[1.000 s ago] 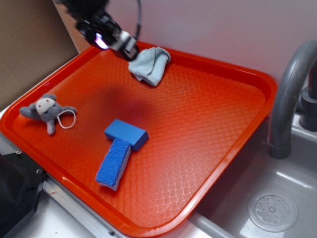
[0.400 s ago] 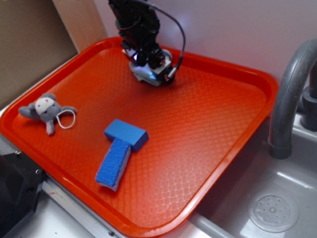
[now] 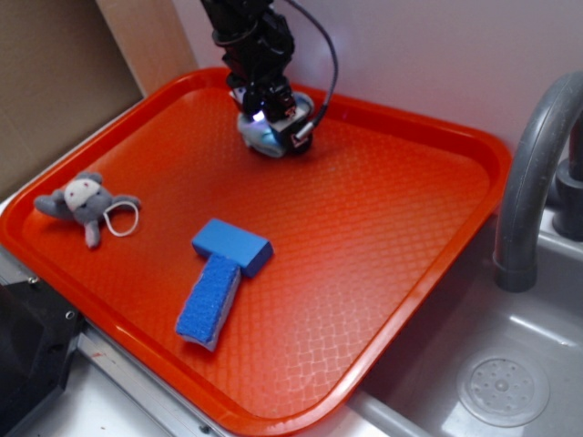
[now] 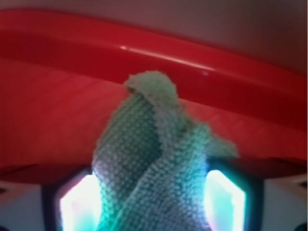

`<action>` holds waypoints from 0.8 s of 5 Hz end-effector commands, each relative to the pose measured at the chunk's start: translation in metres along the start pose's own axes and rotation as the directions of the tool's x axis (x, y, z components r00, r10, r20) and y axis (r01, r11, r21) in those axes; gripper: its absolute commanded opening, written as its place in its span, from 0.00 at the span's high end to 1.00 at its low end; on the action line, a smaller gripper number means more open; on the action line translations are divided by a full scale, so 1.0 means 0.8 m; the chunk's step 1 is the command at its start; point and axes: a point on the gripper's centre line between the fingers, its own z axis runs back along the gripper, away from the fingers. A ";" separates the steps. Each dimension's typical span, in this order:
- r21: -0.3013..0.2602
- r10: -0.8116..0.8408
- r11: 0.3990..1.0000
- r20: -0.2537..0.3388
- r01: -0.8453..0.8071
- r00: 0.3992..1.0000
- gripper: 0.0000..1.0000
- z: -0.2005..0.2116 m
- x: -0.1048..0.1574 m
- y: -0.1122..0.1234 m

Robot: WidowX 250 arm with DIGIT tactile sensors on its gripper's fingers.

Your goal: Grab the blue cloth.

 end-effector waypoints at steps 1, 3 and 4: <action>0.041 0.122 0.992 0.011 -0.122 0.992 1.00 0.014 -0.015 0.054; 0.100 0.178 0.979 -0.017 -0.176 0.984 1.00 0.076 -0.036 0.051; 0.104 0.233 0.969 -0.079 -0.225 0.969 1.00 0.144 -0.056 0.024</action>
